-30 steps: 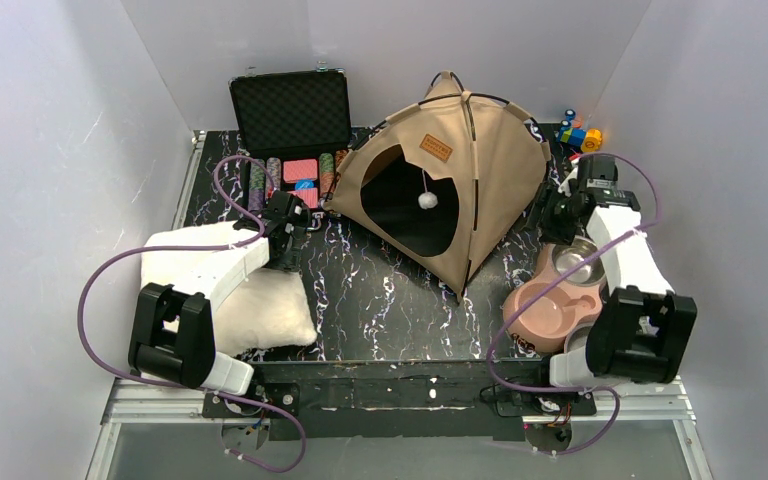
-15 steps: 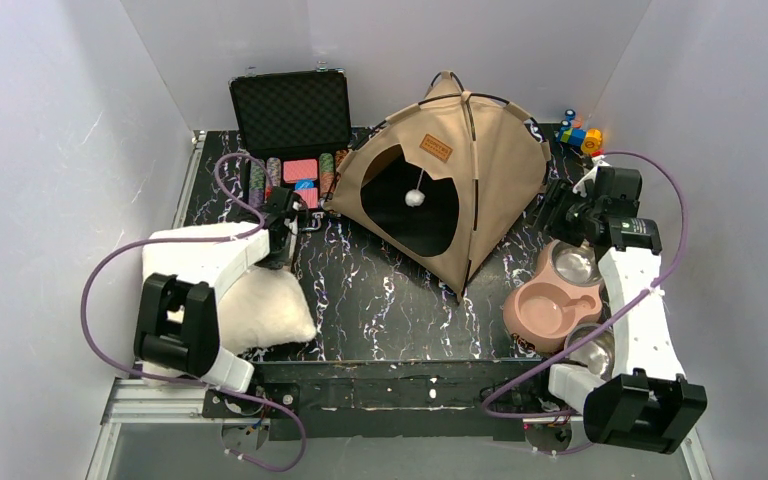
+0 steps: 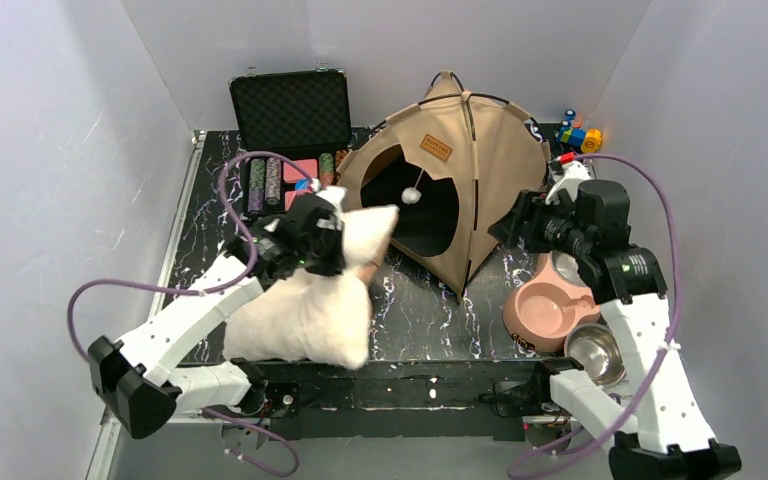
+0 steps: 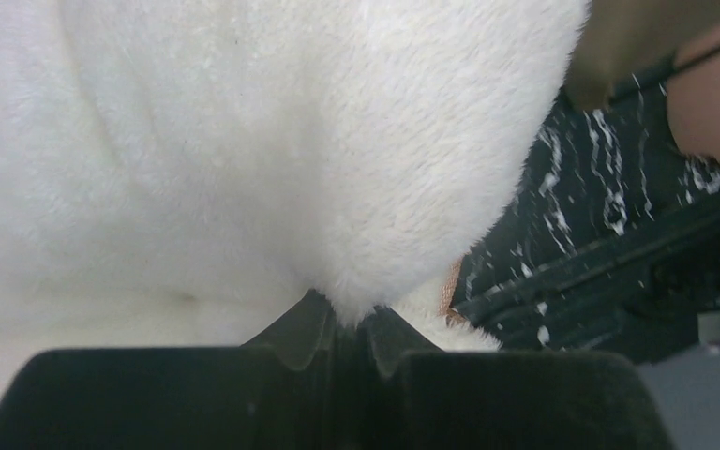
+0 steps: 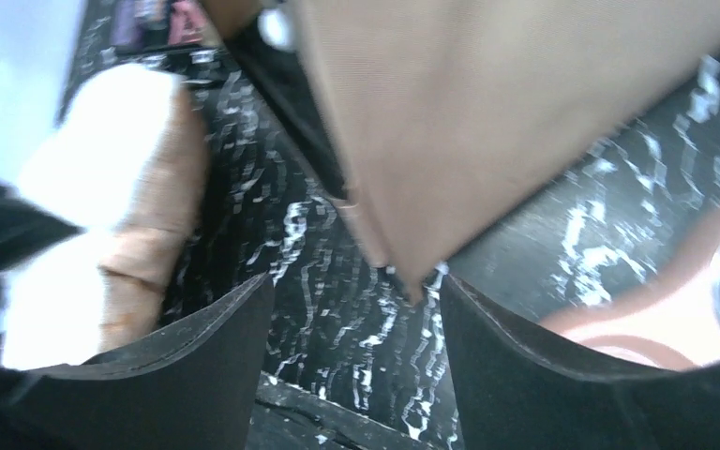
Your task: Set up the pet tent
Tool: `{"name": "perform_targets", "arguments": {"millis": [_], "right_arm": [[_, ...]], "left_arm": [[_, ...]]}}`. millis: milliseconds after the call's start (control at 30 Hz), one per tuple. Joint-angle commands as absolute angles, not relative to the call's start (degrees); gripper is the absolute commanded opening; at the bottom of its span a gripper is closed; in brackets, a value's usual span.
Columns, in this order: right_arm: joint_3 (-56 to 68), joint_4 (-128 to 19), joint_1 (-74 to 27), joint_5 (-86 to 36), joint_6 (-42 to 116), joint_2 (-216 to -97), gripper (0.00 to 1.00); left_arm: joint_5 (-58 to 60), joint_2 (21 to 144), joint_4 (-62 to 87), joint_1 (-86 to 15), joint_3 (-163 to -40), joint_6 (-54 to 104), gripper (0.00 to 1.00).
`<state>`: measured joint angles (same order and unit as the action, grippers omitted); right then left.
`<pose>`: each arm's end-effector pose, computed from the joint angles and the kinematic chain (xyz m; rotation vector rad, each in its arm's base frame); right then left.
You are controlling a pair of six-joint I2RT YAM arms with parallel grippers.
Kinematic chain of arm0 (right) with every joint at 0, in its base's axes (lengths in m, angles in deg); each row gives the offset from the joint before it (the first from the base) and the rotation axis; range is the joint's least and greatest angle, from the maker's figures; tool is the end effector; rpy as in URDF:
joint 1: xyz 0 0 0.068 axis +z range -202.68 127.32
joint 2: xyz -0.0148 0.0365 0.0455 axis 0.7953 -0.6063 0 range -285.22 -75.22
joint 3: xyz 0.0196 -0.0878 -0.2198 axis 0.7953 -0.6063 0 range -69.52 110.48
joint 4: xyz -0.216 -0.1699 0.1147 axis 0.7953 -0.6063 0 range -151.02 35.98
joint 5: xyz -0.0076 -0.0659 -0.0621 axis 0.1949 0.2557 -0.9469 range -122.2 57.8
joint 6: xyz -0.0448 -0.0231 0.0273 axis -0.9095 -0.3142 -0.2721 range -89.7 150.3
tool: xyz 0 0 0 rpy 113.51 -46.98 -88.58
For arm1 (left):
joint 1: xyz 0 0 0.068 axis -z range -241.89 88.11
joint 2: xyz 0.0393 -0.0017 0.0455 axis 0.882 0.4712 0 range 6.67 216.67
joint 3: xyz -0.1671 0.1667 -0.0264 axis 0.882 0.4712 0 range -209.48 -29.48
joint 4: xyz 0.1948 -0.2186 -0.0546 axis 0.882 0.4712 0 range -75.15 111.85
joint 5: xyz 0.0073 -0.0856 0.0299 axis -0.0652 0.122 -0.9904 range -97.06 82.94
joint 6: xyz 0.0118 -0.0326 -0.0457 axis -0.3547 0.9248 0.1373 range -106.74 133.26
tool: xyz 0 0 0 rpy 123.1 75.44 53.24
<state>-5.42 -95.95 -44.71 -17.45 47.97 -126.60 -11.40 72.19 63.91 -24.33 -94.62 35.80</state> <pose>0.2365 0.0435 0.3567 0.0188 2.1073 0.5385 0.2272 -0.1708 0.2915 0.2880 2.4498 -0.3755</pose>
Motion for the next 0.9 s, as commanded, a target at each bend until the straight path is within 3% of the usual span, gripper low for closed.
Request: {"name": "perform_targets", "arguments": {"millis": [0,133,400,467,567,600,633,800,867], "right_arm": [[-7.07,-86.25,-35.85,-13.96,50.27,-122.24,0.75],[-11.82,-80.96,-28.81,-12.14,55.76,-123.43,0.75],[-13.43,-82.64,-27.70,-27.17,56.08,-137.13,0.72],[-11.69,-83.89,-27.91,-33.46,55.82,-138.84,0.69],[-8.42,-86.03,-29.36,-39.78,54.72,-140.13,0.66],[-7.56,-86.50,-30.44,-41.28,53.95,-140.43,0.64],[-6.86,-86.73,-31.93,-41.75,53.35,-140.74,0.63],[-3.70,-87.35,-38.19,-39.30,49.38,-142.16,0.63],[-2.01,-89.77,-38.31,-37.49,48.30,-142.01,0.68]], "left_arm": [[-10.01,74.03,60.24,-14.19,-95.25,44.99,0.00],[-11.54,77.38,56.38,-8.29,-97.03,46.50,0.00],[-8.77,84.50,52.66,-5.68,-100.96,43.40,0.02],[-7.62,84.76,51.95,-5.64,-101.52,41.58,0.23],[-7.24,82.17,51.46,-5.64,-101.18,38.74,0.78],[-7.11,80.59,51.06,-5.64,-100.47,37.80,0.90],[-7.07,78.86,50.42,-5.82,-99.53,36.79,0.97],[-5.32,70.62,53.47,-11.62,-95.96,34.04,0.98],[-3.70,67.99,55.99,-18.36,-93.85,34.22,0.98]]}}
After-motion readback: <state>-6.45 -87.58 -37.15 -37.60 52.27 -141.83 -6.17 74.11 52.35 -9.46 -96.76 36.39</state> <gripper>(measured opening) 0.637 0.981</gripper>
